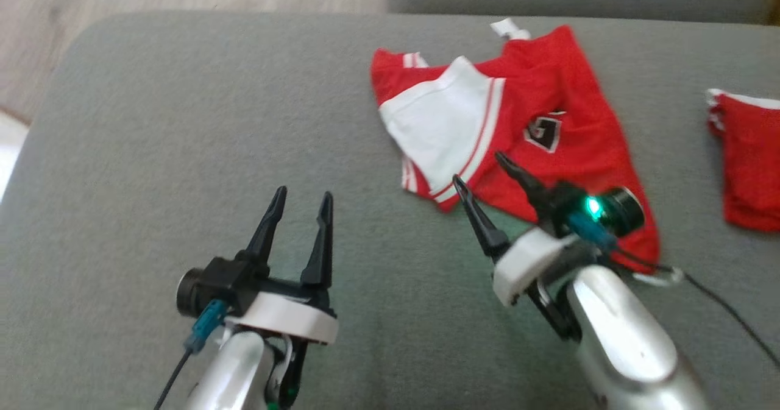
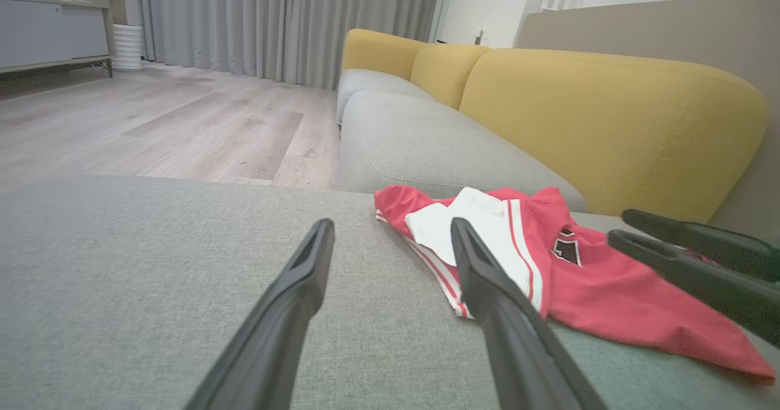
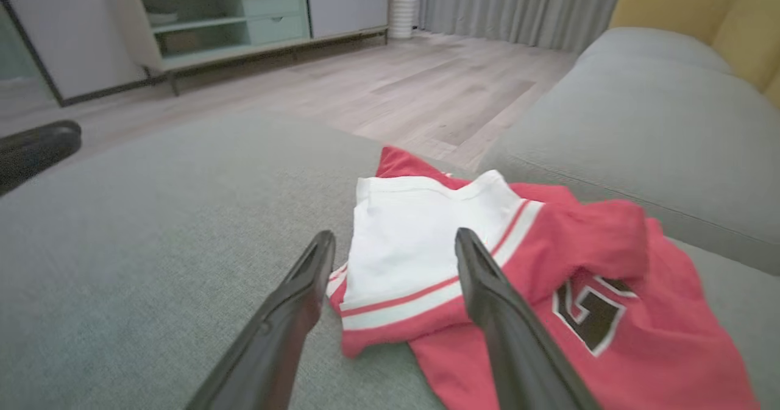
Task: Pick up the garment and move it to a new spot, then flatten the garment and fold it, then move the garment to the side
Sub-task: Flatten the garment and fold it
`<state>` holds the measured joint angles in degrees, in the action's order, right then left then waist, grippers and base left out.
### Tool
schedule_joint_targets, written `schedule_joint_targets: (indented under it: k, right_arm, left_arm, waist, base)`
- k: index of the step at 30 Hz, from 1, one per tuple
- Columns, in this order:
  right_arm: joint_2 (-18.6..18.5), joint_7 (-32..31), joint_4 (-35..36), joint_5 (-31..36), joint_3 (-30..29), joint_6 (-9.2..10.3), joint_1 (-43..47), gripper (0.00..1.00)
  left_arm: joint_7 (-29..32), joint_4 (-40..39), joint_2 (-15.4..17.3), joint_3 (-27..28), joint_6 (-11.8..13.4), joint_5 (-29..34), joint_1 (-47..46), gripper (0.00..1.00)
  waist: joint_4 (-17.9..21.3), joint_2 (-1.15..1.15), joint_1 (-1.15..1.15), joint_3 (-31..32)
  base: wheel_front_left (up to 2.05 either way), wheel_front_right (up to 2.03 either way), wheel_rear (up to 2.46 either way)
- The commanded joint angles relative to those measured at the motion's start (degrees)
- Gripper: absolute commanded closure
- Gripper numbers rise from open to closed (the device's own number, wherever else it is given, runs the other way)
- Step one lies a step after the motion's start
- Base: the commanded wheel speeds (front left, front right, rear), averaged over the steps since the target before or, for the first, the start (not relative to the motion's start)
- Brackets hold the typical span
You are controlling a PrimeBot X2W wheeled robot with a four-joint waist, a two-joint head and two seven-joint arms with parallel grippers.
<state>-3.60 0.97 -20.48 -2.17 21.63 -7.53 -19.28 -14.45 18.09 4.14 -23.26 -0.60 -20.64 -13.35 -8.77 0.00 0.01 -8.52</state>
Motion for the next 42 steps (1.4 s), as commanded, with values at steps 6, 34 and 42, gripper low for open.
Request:
schedule_joint_targets:
  k: [6,34,42]
  right_arm:
    - [-0.1,-2.6,-9.8,4.5,1.6,0.04,-10.0,0.00]
    - [0.7,8.2,-24.1,-0.4,2.5,0.04,-17.1,1.00]
    - [0.7,5.1,-9.4,-2.2,-0.6,0.04,-11.9,1.00]
  left_arm:
    - [-0.5,-0.2,-0.9,-0.4,-0.6,-0.9,-4.8,0.00]
    - [-0.5,1.0,-1.3,-0.9,0.7,-2.0,-4.5,0.00]
    - [-0.5,0.7,-1.0,0.8,0.6,-1.1,-2.2,0.00]
  waist:
    - [-7.5,0.00,-0.01,-4.3]
    - [-6.8,0.00,-0.01,-1.1]
    - [-4.3,0.00,-0.01,1.7]
  base:
    - [0.00,0.00,0.00]
    - [0.00,0.00,0.00]
    - [0.00,0.00,0.00]
